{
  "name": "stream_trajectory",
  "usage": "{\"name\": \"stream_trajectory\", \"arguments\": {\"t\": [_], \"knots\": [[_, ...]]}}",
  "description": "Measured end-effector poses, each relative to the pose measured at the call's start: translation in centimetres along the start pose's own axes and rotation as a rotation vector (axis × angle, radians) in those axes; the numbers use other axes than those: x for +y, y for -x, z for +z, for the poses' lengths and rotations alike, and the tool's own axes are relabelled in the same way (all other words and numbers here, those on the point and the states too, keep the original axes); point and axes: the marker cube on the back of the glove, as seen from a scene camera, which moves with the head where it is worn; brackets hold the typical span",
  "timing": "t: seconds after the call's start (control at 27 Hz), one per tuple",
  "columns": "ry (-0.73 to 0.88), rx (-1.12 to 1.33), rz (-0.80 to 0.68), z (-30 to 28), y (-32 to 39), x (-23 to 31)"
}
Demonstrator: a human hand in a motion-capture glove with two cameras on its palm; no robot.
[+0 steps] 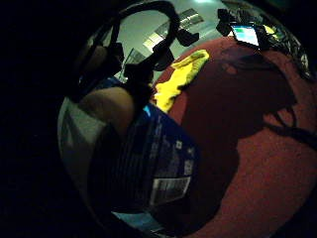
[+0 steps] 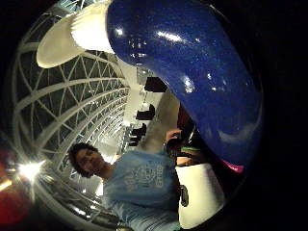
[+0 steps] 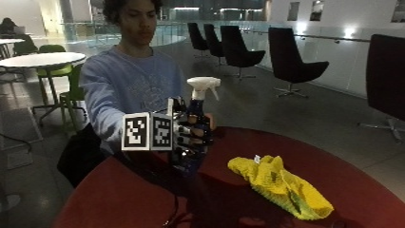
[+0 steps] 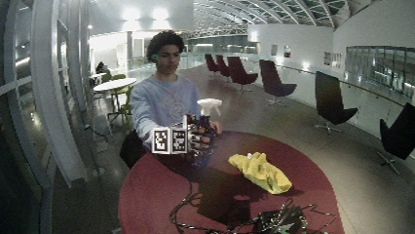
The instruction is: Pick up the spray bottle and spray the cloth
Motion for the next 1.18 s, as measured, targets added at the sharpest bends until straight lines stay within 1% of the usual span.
{"name": "stream_trajectory", "arguments": {"t": [0.67,0.85,1.18], "knots": [[0.121,0.113,0.241,-0.7,0.8,-2.5],[0.217,0.154,0.338,-0.2,0.4,-3.3],[0.373,0.152,0.519,0.6,-0.1,-4.6]]}}
